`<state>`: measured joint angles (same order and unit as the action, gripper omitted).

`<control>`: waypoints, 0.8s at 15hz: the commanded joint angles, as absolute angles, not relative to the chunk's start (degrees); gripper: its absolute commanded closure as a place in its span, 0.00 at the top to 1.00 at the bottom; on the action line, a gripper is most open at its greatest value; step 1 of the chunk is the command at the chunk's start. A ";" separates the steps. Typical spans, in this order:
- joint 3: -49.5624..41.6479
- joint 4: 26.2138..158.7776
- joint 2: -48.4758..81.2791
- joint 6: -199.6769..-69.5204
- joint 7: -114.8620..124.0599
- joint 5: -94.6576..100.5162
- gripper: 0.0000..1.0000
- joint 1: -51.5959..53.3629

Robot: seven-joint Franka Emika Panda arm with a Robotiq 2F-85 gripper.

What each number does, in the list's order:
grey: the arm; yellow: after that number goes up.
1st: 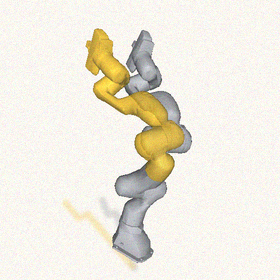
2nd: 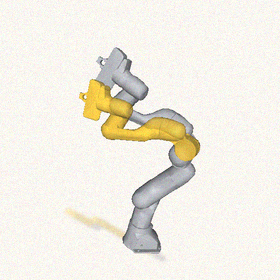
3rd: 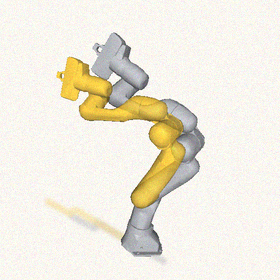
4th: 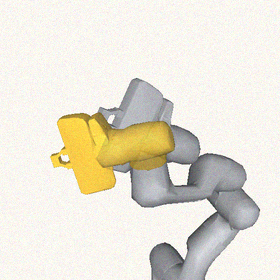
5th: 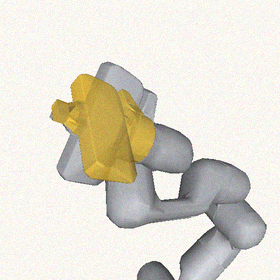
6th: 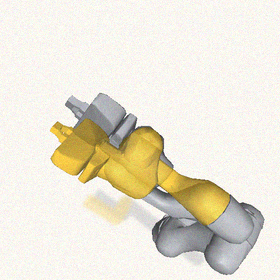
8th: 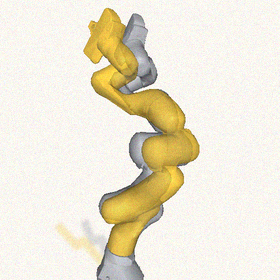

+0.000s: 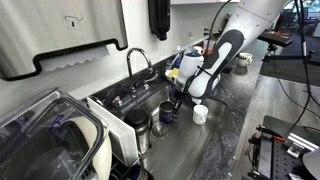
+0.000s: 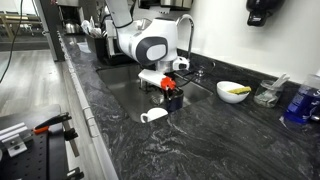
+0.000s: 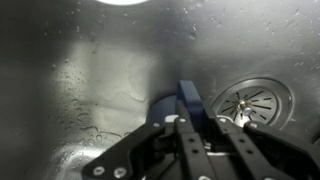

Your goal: Put the black cup slightly over the drain

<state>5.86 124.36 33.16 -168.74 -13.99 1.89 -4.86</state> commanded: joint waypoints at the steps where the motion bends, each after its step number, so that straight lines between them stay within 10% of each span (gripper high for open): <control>1: 8.07 118.93 37.21 -168.80 -14.59 1.67 0.04 -6.22; 12: 12.90 113.82 40.82 -167.83 -14.72 1.59 0.04 -5.44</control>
